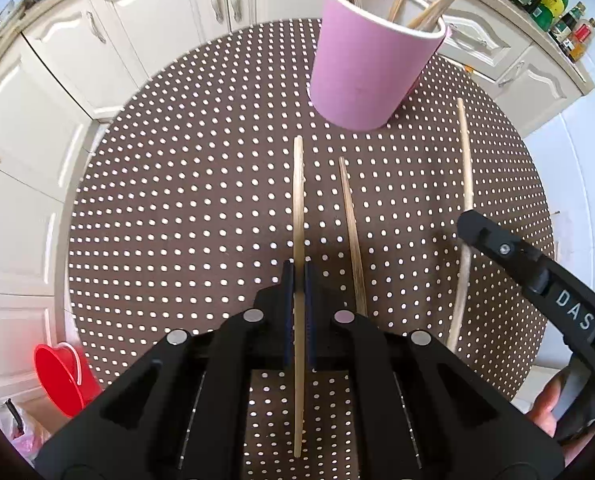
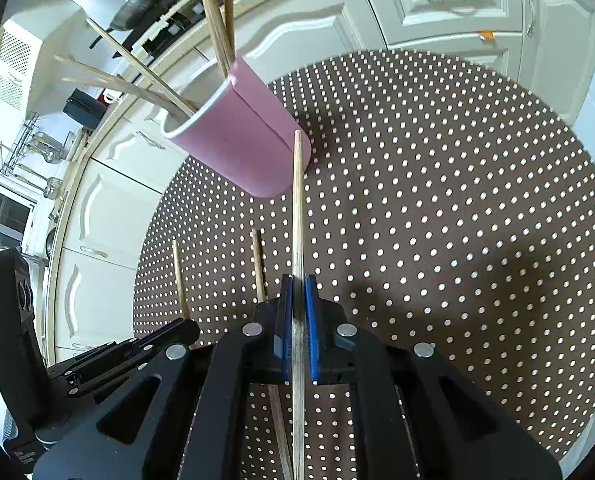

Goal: Organize utensils
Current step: 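Lift both held chopsticks upright above the pink cup, then lower both chopsticks into the pink cup, then open both grippers around the cup and release the chopsticks, then withdraw both open grippers and lower them toward the last chopstick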

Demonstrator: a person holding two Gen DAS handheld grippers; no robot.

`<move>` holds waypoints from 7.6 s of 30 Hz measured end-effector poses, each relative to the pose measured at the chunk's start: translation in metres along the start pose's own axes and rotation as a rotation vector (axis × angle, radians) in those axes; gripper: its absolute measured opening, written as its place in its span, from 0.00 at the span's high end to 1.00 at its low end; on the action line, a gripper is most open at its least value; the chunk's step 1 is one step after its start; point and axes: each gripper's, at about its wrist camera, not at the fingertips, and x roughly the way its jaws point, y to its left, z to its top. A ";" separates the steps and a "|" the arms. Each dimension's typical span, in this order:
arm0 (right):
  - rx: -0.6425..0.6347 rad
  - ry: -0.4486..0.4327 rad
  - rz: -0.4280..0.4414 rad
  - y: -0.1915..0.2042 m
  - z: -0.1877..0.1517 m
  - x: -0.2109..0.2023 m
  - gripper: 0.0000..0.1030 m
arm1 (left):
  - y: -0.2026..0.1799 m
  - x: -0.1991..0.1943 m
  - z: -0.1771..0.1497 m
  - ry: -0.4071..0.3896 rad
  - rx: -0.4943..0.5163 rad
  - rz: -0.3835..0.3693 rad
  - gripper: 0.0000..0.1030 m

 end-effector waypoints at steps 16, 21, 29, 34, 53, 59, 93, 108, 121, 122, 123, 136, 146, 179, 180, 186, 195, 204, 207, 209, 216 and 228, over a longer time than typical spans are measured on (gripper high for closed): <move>-0.043 -0.160 0.045 0.011 -0.005 -0.061 0.95 | -0.008 -0.078 0.000 -0.126 0.003 -0.030 0.95; -0.051 -0.211 0.062 0.014 -0.003 -0.078 0.95 | -0.014 -0.096 -0.002 -0.164 0.007 -0.034 0.95; -0.070 -0.279 0.083 0.023 0.004 -0.098 0.95 | -0.026 -0.135 -0.004 -0.261 0.043 -0.027 0.95; -0.074 -0.321 0.072 0.026 0.005 -0.106 0.95 | -0.027 -0.157 0.000 -0.316 0.049 -0.016 0.95; -0.114 -0.467 0.112 0.065 0.033 -0.141 0.95 | -0.029 -0.211 0.019 -0.450 0.049 -0.027 0.95; -0.134 -0.523 0.128 0.077 0.046 -0.151 0.95 | -0.025 -0.224 0.033 -0.475 0.040 -0.045 0.95; -0.128 -0.638 0.035 0.091 0.144 -0.105 0.95 | -0.011 -0.184 0.139 -0.423 -0.011 -0.094 0.95; -0.078 -0.632 -0.019 0.080 0.161 -0.059 0.95 | -0.007 -0.118 0.160 -0.282 -0.002 -0.089 0.95; -0.145 -0.604 -0.068 0.082 0.160 -0.033 0.95 | 0.004 -0.086 0.162 -0.218 0.000 -0.079 0.95; -0.151 -0.599 -0.070 0.082 0.159 -0.031 0.95 | 0.005 -0.083 0.161 -0.212 -0.004 -0.083 0.95; -0.158 -0.591 -0.070 0.083 0.158 -0.029 0.95 | 0.007 -0.082 0.162 -0.208 -0.006 -0.086 0.95; -0.155 -0.483 -0.075 0.074 0.143 -0.002 0.95 | 0.011 -0.075 0.165 -0.213 -0.004 -0.107 0.94; -0.191 -0.368 -0.069 0.073 0.131 0.012 0.95 | 0.011 -0.075 0.163 -0.225 0.007 -0.103 0.94; -0.144 -0.355 -0.001 0.067 0.118 -0.021 0.58 | 0.022 -0.104 0.142 -0.285 0.031 -0.089 0.51; -0.145 -0.357 -0.002 0.067 0.117 -0.023 0.57 | 0.022 -0.105 0.141 -0.287 0.031 -0.088 0.51; -0.139 -0.379 -0.013 0.064 0.112 -0.037 0.53 | 0.022 -0.116 0.133 -0.302 0.034 -0.087 0.50; -0.142 -0.408 -0.033 0.058 0.100 -0.063 0.41 | 0.017 -0.134 0.116 -0.328 0.049 -0.079 0.49; -0.146 -0.418 -0.052 0.048 0.078 -0.086 0.19 | 0.011 -0.156 0.087 -0.360 0.052 -0.067 0.46; -0.141 -0.419 -0.055 0.042 0.068 -0.094 0.16 | 0.009 -0.162 0.075 -0.367 0.050 -0.066 0.45; -0.137 -0.414 -0.059 0.039 0.061 -0.099 0.16 | 0.007 -0.166 0.065 -0.371 0.049 -0.063 0.45; -0.148 -0.418 -0.073 0.031 0.036 -0.119 0.16 | 0.004 -0.180 0.035 -0.388 0.045 -0.062 0.44; -0.150 -0.409 -0.088 0.016 -0.008 -0.145 0.11 | 0.006 -0.197 -0.022 -0.391 0.036 -0.062 0.42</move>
